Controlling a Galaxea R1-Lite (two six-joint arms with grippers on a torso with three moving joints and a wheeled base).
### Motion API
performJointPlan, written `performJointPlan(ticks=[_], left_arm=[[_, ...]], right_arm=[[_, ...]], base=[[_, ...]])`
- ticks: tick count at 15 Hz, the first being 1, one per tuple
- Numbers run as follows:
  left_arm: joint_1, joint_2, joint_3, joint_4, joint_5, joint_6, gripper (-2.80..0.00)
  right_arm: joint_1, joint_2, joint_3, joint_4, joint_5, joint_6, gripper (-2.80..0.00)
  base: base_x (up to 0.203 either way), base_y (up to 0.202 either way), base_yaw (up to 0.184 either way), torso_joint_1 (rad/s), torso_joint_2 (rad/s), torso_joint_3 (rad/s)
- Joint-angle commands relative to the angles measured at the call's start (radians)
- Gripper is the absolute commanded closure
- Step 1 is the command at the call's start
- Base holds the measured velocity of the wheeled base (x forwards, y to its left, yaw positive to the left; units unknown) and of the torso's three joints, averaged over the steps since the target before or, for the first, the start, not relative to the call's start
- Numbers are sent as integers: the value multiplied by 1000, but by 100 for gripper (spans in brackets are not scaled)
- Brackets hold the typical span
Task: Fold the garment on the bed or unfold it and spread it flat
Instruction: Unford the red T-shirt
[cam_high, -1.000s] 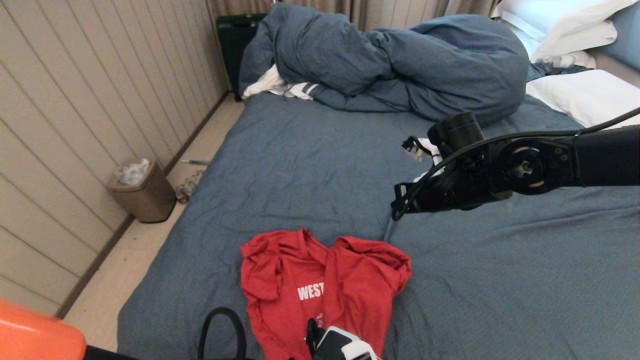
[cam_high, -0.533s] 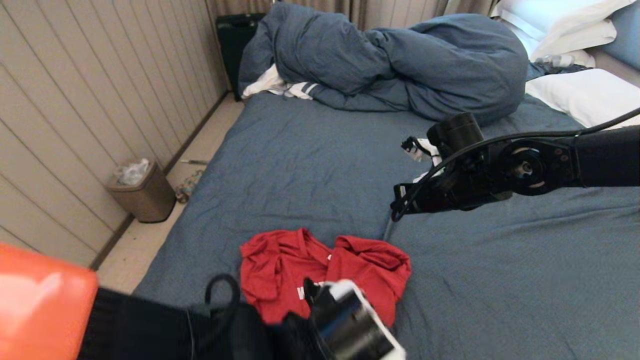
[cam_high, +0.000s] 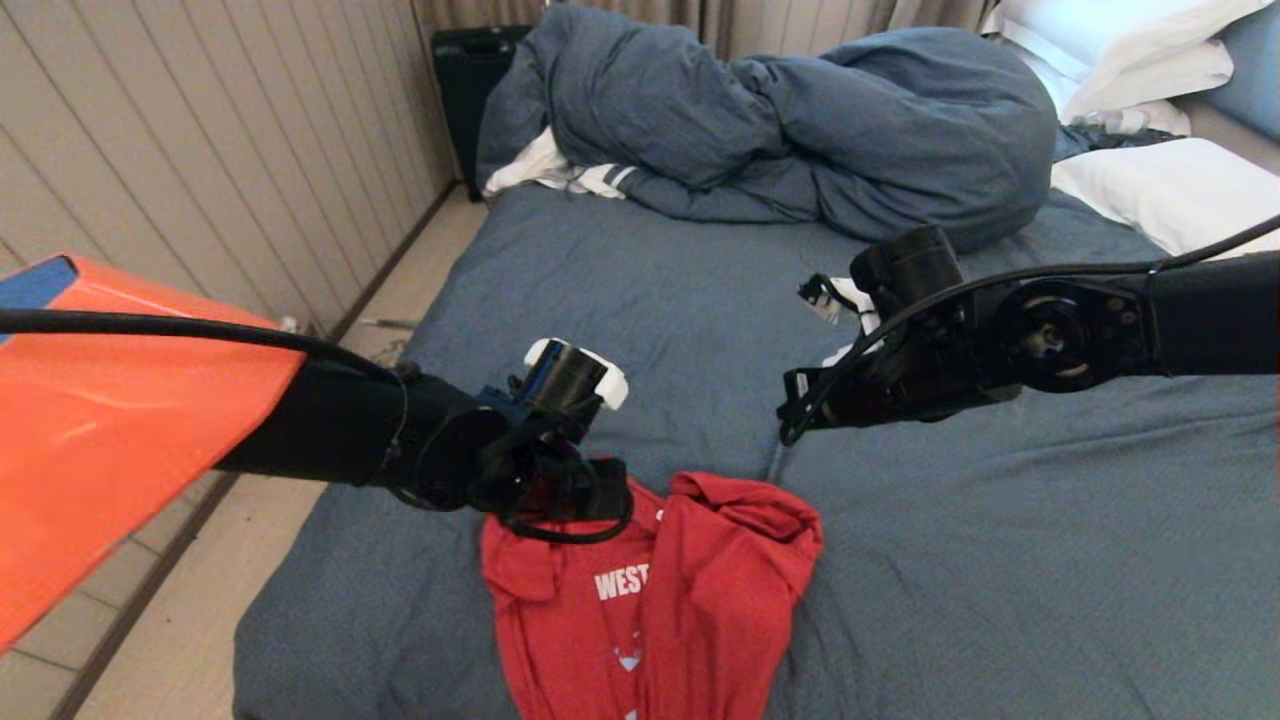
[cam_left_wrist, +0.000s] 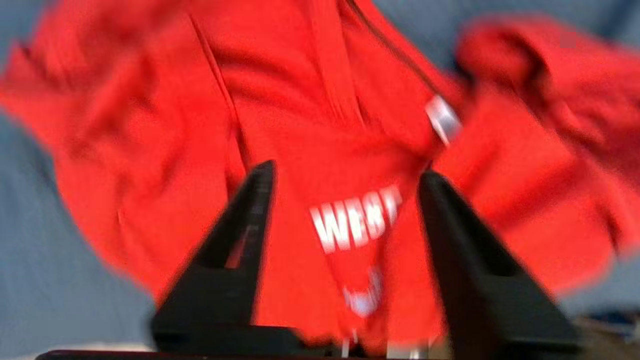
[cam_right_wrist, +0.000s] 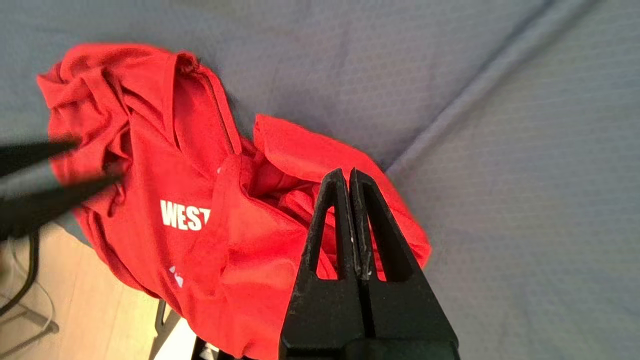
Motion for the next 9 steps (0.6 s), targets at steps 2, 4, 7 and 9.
performJointPlan(ticks=[2, 4, 7, 9], left_arm=[[39, 89, -65, -9, -3, 3, 0], [43, 142, -125, -21, 0, 6, 0], [43, 180, -151, -46, 0, 9, 0], [42, 200, -170, -56, -1, 10, 0]], right_arm=[[3, 1, -3, 2, 3, 1, 0], [1, 1, -8, 2, 3, 1, 0], [-2, 4, -13, 0, 3, 0, 0], [-7, 13, -17, 0, 1, 0, 0]], base=[[0, 0, 0, 0, 0, 0], [0, 0, 0, 0, 0, 0], [0, 0, 0, 0, 0, 0], [0, 0, 0, 0, 0, 0]])
